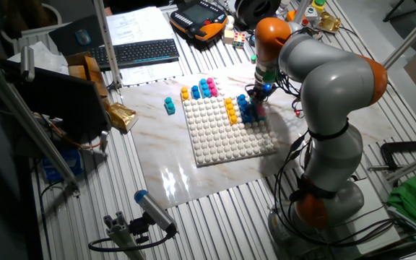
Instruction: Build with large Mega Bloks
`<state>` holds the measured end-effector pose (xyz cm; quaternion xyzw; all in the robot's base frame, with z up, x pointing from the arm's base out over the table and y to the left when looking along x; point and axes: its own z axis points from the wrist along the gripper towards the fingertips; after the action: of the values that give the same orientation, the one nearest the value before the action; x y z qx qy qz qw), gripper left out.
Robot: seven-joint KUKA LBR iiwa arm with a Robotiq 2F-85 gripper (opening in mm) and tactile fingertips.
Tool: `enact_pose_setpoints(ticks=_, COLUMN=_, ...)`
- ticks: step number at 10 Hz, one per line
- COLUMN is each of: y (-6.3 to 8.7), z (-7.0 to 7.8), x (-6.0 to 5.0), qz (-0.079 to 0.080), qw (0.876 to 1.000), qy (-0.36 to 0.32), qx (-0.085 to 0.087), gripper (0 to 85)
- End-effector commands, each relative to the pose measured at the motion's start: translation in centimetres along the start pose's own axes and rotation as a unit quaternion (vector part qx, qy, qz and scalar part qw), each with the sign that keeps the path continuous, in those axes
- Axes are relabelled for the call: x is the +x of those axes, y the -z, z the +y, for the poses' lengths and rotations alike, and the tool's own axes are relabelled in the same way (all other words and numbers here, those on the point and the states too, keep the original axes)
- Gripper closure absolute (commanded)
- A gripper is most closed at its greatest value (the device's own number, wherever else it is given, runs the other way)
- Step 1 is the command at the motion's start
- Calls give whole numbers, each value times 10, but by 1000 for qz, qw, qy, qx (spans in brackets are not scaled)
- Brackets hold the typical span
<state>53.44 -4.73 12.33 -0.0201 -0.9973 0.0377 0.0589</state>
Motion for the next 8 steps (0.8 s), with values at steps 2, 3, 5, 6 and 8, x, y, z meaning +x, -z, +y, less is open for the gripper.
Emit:
enact_pose_setpoints(ticks=2, y=12, z=3, x=-6, qz=5, qw=1000, qy=-6, qx=-5, gripper=843)
enact_pose_setpoints(ticks=3, y=16, z=8, x=-9, qz=1, qw=1000, qy=-10, qx=-4, gripper=843)
enact_pose_setpoints(ticks=5, y=22, z=20, x=-15, qz=-4, qw=1000, qy=-22, qx=-2, gripper=843)
enact_pose_setpoints(ticks=6, y=25, z=26, x=-20, qz=-2, qw=1000, qy=-31, qx=-3, gripper=843)
enact_pose_setpoints(ticks=8, y=27, z=40, x=-31, qz=-1, qw=998, qy=-55, qx=-4, gripper=843)
